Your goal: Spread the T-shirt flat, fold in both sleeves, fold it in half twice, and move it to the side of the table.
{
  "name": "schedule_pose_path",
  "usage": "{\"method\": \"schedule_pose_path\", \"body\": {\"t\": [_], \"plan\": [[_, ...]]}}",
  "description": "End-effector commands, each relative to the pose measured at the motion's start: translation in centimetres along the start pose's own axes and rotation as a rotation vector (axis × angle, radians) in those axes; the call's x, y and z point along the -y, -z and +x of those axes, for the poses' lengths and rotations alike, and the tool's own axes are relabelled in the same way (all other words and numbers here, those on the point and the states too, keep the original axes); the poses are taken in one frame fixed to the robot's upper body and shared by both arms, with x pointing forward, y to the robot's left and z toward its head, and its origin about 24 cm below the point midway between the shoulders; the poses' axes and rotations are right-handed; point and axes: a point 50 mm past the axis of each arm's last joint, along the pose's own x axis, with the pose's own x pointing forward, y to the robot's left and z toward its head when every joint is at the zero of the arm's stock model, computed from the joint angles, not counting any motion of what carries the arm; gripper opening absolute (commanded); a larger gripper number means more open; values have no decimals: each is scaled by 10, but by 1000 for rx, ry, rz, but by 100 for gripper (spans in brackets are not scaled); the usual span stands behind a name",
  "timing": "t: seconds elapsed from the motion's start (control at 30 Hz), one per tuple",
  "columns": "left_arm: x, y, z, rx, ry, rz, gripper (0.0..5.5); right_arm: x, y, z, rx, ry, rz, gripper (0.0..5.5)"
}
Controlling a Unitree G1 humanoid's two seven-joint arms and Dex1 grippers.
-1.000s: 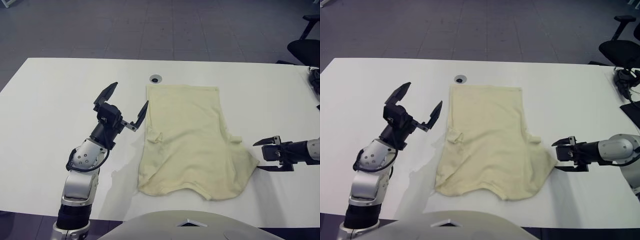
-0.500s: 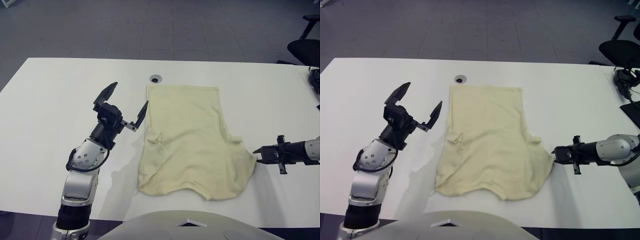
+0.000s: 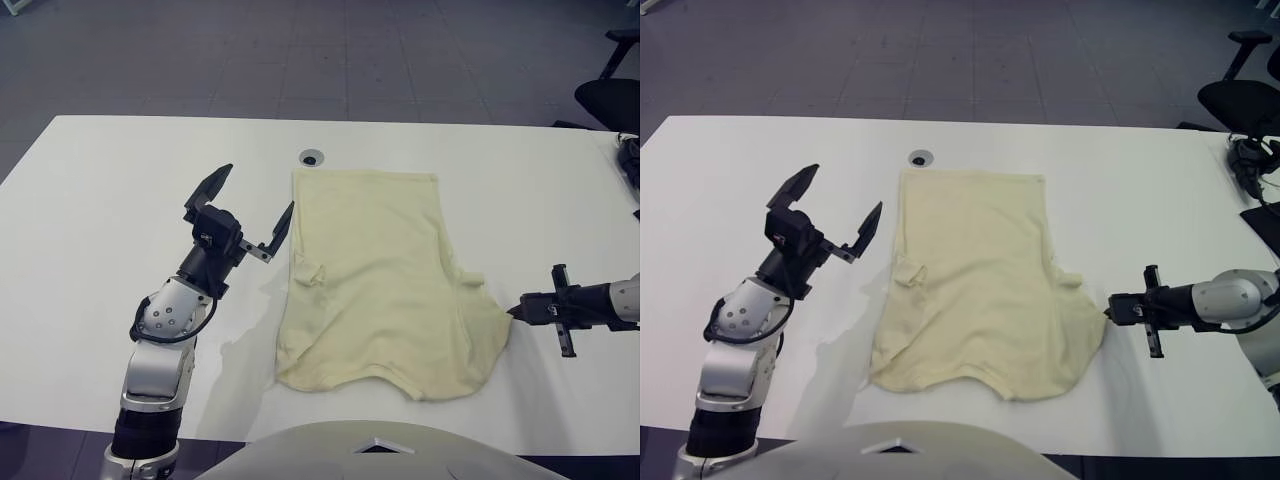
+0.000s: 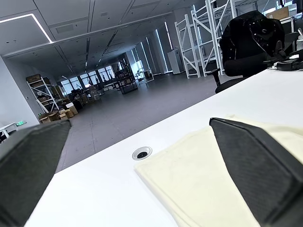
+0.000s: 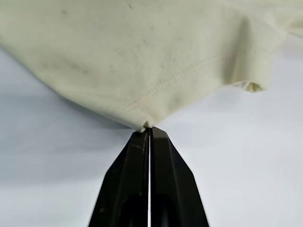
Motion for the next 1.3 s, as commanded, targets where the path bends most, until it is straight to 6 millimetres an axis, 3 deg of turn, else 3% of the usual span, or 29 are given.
{"method": "schedule_pose_path", "body": {"t": [0.03,0.53,0.93,1.3], "plan": [[-2,1,1,-9,5,11,540,0,1,-5,-15,1,-6,1],[-3,2,2,-10,8,12,540,3,-3,-17,27,30,13,1],[-3,1,5,-5,14,12,540,-3,0,-13,-48,8,-22,190],[-2,1,5,-4,12,13,540,-5,-9,-8,-59,-28,-93,372]]}}
